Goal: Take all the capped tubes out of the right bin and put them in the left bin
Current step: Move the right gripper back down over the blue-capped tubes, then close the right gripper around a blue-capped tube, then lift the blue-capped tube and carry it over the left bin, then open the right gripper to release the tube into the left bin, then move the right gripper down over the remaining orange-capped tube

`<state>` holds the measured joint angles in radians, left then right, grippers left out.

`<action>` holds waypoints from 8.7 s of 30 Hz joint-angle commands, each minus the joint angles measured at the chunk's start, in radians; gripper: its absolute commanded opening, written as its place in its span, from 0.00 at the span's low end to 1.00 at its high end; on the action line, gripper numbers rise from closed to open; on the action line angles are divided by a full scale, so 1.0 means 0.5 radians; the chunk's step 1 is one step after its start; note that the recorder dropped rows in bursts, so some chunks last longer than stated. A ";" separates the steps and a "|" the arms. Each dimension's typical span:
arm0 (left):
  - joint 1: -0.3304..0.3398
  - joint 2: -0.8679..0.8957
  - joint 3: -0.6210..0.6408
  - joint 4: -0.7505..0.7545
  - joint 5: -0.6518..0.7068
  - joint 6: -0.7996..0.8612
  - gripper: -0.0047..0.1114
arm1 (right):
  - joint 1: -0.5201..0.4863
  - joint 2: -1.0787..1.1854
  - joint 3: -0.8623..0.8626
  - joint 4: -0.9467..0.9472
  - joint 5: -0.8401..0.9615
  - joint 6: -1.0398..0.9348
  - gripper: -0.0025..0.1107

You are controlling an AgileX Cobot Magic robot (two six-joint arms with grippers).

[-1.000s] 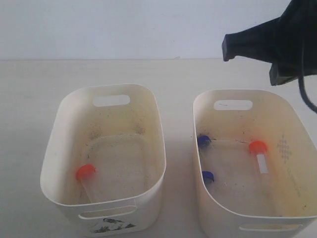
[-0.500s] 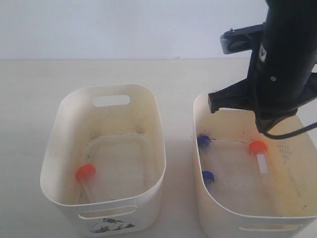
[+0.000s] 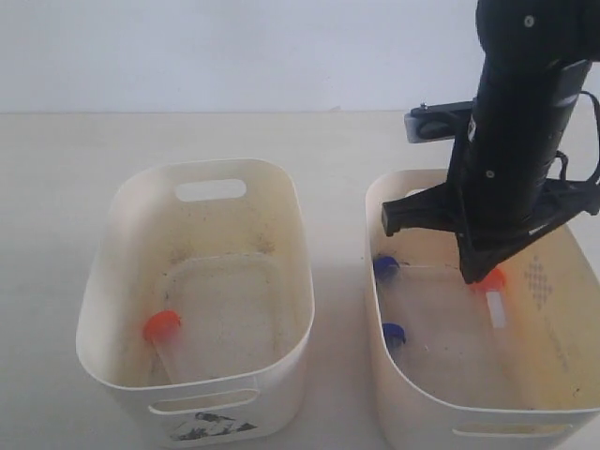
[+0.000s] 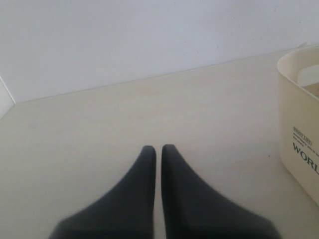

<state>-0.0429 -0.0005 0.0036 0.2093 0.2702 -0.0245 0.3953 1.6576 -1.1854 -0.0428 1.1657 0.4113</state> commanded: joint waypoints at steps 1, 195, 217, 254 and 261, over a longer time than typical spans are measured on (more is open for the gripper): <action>-0.003 0.001 -0.007 -0.007 -0.018 -0.026 0.08 | -0.015 0.058 0.004 0.005 -0.070 -0.022 0.02; -0.003 0.001 -0.007 -0.007 -0.018 -0.026 0.08 | 0.491 0.058 0.135 1.988 -1.178 -1.833 0.29; -0.003 0.001 -0.007 -0.007 -0.018 -0.026 0.08 | 0.486 -0.460 0.016 -0.255 -0.021 0.237 0.02; -0.003 0.001 -0.007 -0.007 -0.018 -0.026 0.08 | 0.486 0.002 0.252 -0.673 0.001 0.397 0.02; -0.003 0.001 -0.007 -0.007 -0.018 -0.026 0.08 | 0.486 0.293 0.252 -0.701 -0.096 0.397 0.02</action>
<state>-0.0429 -0.0005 0.0036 0.2093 0.2702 -0.0245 0.6393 1.7852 -1.0639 -0.3813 1.1483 0.6101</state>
